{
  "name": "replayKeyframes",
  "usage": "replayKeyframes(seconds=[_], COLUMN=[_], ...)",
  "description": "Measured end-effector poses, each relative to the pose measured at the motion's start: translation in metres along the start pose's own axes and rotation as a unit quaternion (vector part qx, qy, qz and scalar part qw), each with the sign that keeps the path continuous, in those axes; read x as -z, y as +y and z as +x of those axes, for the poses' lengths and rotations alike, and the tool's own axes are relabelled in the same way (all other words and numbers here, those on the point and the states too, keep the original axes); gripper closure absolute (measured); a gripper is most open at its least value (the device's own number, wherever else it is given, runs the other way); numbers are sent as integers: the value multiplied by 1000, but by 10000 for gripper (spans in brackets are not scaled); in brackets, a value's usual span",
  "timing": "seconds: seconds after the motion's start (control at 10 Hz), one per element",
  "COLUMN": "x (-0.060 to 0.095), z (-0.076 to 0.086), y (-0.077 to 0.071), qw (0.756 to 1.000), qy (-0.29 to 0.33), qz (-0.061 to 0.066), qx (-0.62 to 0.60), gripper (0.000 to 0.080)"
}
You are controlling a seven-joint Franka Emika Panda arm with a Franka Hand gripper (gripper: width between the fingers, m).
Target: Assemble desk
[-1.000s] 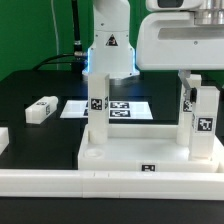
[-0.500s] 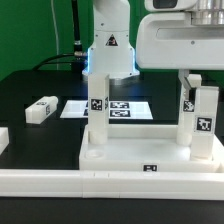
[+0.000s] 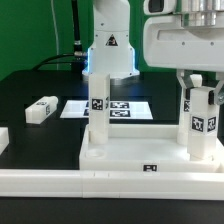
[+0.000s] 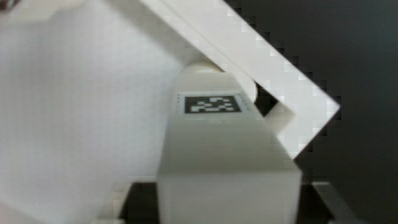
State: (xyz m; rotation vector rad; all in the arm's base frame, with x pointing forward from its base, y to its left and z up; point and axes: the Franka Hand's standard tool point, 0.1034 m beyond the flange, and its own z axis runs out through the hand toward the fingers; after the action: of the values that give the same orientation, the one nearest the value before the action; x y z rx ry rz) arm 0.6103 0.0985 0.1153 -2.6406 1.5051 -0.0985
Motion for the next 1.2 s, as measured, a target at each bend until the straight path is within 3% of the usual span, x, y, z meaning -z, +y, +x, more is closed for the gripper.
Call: replayKeyframes(seconds=[0.4, 0.6, 0.9, 1.2], x=[0, -1, -1, -3], z=[-3, -3, -5, -3], y=[0, 0, -2, -3], qw=[989, 988, 995, 1000], qy=[-2, -2, -2, 7], qz=[-2, -2, -4, 5], qx=[-146, -152, -103, 25], gripper=[509, 509, 189, 152])
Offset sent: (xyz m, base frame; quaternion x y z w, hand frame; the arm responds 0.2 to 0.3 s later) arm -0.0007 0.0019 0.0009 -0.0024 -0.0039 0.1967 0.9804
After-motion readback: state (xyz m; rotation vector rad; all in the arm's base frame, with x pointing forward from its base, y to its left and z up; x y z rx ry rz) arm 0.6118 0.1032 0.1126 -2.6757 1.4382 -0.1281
